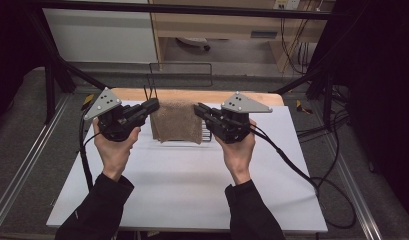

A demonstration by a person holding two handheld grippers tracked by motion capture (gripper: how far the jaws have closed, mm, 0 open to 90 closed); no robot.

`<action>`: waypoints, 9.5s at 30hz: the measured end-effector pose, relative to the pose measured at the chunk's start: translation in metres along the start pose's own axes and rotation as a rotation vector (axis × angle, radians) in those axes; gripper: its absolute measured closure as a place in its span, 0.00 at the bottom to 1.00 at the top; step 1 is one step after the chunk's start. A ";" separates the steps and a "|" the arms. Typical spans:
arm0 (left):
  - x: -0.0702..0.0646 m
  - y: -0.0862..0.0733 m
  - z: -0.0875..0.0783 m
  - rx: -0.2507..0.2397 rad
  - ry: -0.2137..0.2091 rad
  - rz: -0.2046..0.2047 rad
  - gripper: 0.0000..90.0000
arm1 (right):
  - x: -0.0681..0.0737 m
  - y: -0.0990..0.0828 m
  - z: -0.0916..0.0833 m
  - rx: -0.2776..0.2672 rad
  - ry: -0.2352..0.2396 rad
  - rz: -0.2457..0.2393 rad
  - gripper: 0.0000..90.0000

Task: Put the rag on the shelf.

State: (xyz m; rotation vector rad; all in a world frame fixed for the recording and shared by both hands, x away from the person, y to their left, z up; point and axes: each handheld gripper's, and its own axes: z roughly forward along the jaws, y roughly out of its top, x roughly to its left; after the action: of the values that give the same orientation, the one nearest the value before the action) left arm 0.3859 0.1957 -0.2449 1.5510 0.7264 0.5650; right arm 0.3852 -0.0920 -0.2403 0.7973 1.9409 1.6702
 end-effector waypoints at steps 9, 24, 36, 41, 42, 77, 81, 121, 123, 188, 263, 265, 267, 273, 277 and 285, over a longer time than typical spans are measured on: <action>0.002 0.010 0.002 -0.029 0.003 -0.008 0.95 | 0.000 0.009 0.000 -0.025 -0.012 -0.009 0.95; 0.005 0.028 0.004 -0.078 0.014 -0.009 0.95 | -0.003 0.030 0.003 -0.071 -0.026 -0.024 0.95; 0.008 0.049 0.007 -0.118 0.022 -0.001 0.95 | -0.009 0.045 0.008 -0.112 -0.041 -0.012 0.95; 0.010 0.056 0.010 -0.127 0.030 0.005 0.95 | -0.012 0.052 0.011 -0.122 -0.053 -0.024 0.95; 0.010 0.057 0.010 -0.127 0.031 0.005 0.95 | -0.013 0.054 0.011 -0.126 -0.054 -0.022 0.95; 0.040 0.096 0.049 -0.123 0.078 0.009 0.95 | -0.046 0.090 0.044 -0.151 -0.096 -0.020 0.95; 0.044 0.098 0.053 -0.122 0.086 0.007 0.95 | -0.051 0.091 0.049 -0.153 -0.099 -0.016 0.95; 0.075 0.066 0.090 -0.038 0.122 0.029 0.95 | -0.081 0.065 0.089 -0.053 -0.113 -0.009 0.95; 0.074 0.063 0.089 -0.034 0.119 0.034 0.95 | -0.081 0.061 0.088 -0.049 -0.111 -0.009 0.95; 0.056 0.032 0.050 0.087 0.028 0.039 0.85 | -0.057 0.013 0.061 0.042 -0.044 -0.084 0.94; 0.055 -0.009 0.066 0.266 -0.002 0.045 0.93 | -0.062 -0.015 0.059 0.155 -0.025 -0.004 0.89; 0.054 -0.008 0.063 0.267 0.000 0.048 0.90 | -0.061 -0.014 0.054 0.151 -0.018 -0.002 0.84; 0.054 -0.008 0.060 0.278 -0.002 0.049 0.86 | -0.060 -0.012 0.050 0.153 -0.010 0.002 0.80; 0.055 -0.012 0.049 0.305 0.010 0.055 0.73 | -0.059 -0.009 0.038 0.172 -0.005 0.001 0.64; 0.055 -0.019 0.042 0.329 0.003 0.062 0.65 | -0.059 -0.009 0.029 0.176 0.007 0.016 0.51; 0.054 -0.039 0.027 0.356 0.006 0.061 0.49 | -0.068 -0.021 0.007 0.193 -0.008 0.044 0.30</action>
State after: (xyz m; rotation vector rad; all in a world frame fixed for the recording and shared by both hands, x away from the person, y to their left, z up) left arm 0.4378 0.2180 -0.2901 1.9070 0.8179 0.5036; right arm 0.4367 -0.1348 -0.2639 0.9224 2.1167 1.5172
